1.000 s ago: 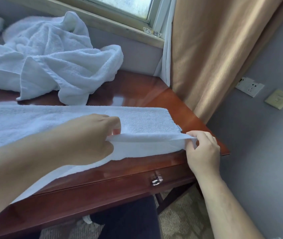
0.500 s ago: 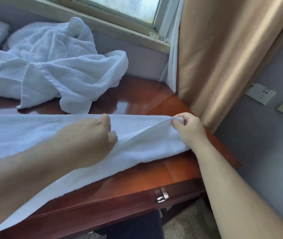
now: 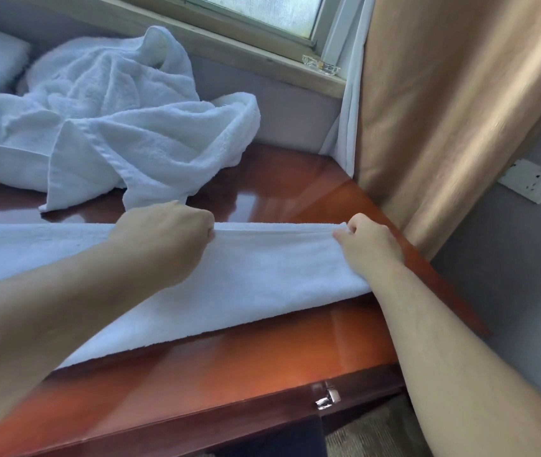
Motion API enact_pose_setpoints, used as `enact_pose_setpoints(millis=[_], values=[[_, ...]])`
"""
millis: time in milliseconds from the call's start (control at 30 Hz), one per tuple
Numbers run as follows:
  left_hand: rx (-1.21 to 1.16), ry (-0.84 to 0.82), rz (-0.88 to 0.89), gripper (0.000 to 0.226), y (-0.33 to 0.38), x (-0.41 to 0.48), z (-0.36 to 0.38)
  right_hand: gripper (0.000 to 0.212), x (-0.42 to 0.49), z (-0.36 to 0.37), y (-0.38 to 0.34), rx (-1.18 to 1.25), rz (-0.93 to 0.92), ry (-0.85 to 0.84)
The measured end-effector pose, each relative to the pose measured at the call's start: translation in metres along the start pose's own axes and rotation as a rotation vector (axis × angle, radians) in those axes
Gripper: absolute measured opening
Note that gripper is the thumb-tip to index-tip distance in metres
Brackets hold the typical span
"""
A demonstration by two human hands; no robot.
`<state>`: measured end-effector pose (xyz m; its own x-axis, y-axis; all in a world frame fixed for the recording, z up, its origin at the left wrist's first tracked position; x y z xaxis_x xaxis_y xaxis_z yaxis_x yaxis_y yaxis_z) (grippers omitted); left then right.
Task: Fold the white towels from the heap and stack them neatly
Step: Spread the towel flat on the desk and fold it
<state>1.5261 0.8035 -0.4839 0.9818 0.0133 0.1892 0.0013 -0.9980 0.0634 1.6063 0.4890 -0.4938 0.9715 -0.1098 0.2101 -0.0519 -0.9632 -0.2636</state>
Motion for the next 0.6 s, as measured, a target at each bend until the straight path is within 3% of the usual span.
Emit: enact_pose_setpoints(millis=[133,267,400,600], values=[[-0.014,0.09,0.029,0.028,-0.009,-0.001,0.015,0.03,-0.008,-0.003,-0.002,-0.14,0.041,0.147],[-0.151,0.08,0.029,0.028,-0.019,-0.003,0.021,0.013,-0.028,-0.011,-0.044,-0.174,-0.184,0.361],[-0.193,0.057,0.018,0.007,-0.042,-0.022,0.014,0.017,-0.061,0.01,-0.113,0.077,-0.374,0.258],[-0.105,-0.009,-0.134,0.026,-0.131,-0.088,-0.006,0.025,-0.121,0.033,-0.218,0.267,-0.663,0.095]])
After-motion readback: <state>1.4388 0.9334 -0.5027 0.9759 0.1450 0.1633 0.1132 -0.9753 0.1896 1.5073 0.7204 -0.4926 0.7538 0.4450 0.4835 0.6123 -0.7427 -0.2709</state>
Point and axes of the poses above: each hand's wrist, its own x-axis towards the middle knuckle, its own z-axis out of the palm, y = z × x, the point moved 6 cm from there along x, towards the middle knuckle, and after that the axes turned 5 degrees about -z, right-handed, at the moved point
